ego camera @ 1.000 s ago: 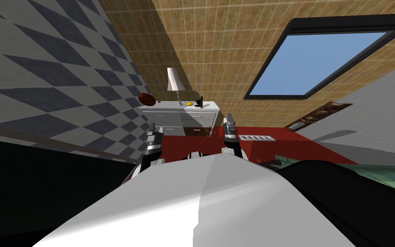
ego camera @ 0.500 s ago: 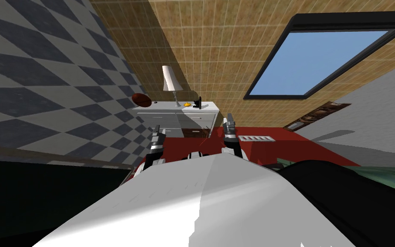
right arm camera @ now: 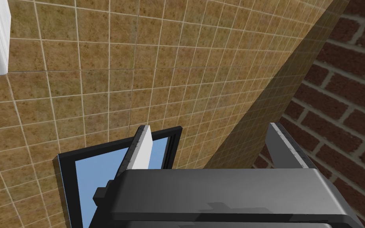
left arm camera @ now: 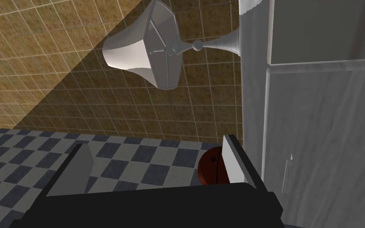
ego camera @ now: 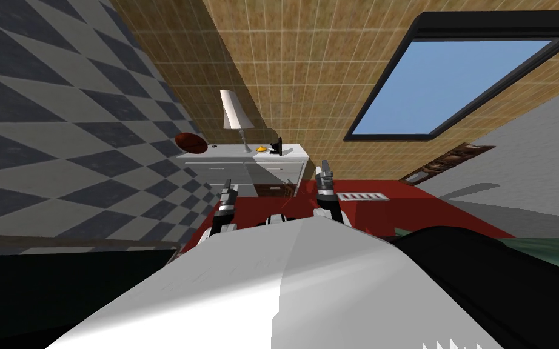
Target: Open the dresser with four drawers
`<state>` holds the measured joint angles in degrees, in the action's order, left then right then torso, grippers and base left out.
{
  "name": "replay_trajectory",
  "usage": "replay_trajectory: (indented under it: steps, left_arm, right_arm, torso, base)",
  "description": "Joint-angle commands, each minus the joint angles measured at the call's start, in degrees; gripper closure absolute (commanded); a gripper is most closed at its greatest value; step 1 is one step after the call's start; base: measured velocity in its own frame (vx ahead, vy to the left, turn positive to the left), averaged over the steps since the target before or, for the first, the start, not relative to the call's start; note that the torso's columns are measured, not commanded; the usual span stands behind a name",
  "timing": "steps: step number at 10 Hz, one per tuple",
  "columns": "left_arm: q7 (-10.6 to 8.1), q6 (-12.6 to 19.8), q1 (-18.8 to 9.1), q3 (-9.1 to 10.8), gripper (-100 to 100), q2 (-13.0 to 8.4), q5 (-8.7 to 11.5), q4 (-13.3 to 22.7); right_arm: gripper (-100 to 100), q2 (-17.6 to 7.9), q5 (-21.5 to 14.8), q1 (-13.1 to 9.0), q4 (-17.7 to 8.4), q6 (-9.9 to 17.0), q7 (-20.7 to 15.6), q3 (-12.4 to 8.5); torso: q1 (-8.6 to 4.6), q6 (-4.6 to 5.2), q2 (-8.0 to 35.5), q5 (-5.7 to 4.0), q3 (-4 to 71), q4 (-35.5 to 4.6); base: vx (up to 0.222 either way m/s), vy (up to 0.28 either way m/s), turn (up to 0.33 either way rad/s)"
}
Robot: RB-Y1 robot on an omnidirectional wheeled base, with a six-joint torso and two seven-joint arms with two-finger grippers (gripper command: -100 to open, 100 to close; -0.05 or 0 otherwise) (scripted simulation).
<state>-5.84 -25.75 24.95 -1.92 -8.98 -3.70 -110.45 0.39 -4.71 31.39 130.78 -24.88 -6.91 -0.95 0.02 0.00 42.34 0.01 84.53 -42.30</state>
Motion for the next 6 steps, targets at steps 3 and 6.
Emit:
replay_trajectory:
  steps: [3,6]
  left_arm:
    - [0.28,-1.2,-2.2,-0.52,-100,1.2,0.1,6.2]
    - [0.48,-2.2,-3.9,-0.92,-100,1.6,0.2,11.1]
  right_arm:
    - [0,0.0,0.0,0.0,0.0,0.0,0.0,0.0]
    - [0,0.0,0.0,0.0,0.0,0.0,0.0,0.0]
  torso:
    - [-0.04,0.00,0.0,-0.02,0.0,0.0]
    - [0.02,0.00,0.0,0.00,0.0,0.0]
  base:
    - [0.097,-0.045,-0.030]
    - [0.105,-0.043,-0.037]
